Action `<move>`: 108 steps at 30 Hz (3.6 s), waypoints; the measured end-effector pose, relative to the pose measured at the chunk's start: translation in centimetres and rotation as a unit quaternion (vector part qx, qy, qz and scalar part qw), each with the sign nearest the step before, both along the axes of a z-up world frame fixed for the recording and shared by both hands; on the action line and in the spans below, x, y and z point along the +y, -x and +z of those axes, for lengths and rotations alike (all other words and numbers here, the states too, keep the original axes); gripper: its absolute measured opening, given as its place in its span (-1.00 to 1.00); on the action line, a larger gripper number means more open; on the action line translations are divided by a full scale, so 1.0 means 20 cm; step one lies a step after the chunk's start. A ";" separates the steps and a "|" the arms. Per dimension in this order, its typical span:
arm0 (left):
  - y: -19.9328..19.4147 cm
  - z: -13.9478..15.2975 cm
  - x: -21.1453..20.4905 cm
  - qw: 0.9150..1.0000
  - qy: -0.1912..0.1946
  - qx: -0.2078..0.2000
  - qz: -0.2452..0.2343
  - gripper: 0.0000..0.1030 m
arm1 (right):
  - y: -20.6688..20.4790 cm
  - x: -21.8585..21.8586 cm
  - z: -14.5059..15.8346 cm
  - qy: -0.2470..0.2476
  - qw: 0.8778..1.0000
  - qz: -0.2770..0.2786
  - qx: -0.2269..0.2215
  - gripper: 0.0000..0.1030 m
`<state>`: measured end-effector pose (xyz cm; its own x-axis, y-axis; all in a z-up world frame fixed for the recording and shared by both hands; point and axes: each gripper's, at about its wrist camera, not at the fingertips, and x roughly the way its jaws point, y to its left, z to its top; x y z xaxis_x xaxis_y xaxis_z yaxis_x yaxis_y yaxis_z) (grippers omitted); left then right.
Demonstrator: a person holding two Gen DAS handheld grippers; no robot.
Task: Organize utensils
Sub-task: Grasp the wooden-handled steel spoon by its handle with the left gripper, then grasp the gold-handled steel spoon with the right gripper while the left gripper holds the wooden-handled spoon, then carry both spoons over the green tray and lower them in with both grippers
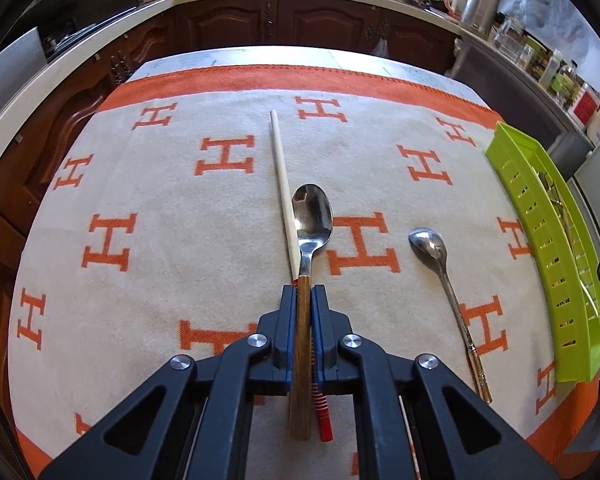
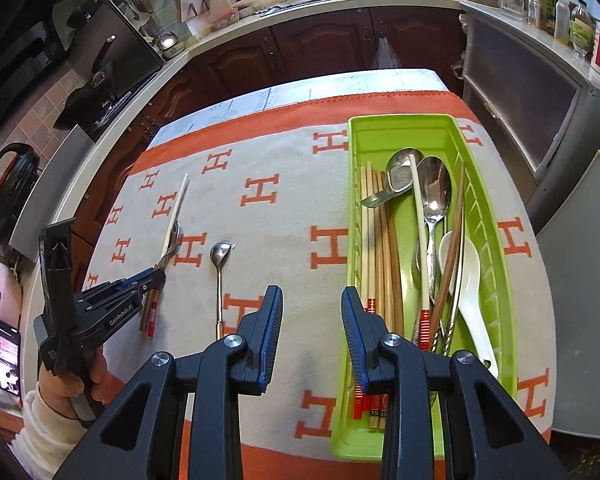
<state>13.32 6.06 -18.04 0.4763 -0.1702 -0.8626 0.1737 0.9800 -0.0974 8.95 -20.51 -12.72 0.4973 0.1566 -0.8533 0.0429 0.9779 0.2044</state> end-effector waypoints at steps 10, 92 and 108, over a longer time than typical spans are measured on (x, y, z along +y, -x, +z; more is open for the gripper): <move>0.14 0.05 0.14 0.998 0.054 -0.026 0.022 -0.91 | -0.02 0.21 -0.02 -0.004 0.998 0.055 0.003 -0.40; 0.13 -0.01 -0.05 0.996 -0.013 0.057 -0.064 -0.93 | -0.11 0.45 -0.35 -0.022 0.996 0.081 -0.013 -0.92; 0.20 0.28 -0.30 0.982 0.151 0.046 -0.103 -0.93 | 0.13 0.00 0.02 -0.139 0.986 -0.003 -0.092 -1.00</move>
<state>9.31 0.04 -12.39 0.3269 -0.5098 -0.7958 0.3415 0.8489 -0.4035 6.39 -20.61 -12.28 0.6412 0.3689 -0.6729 -0.0151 0.8828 0.4695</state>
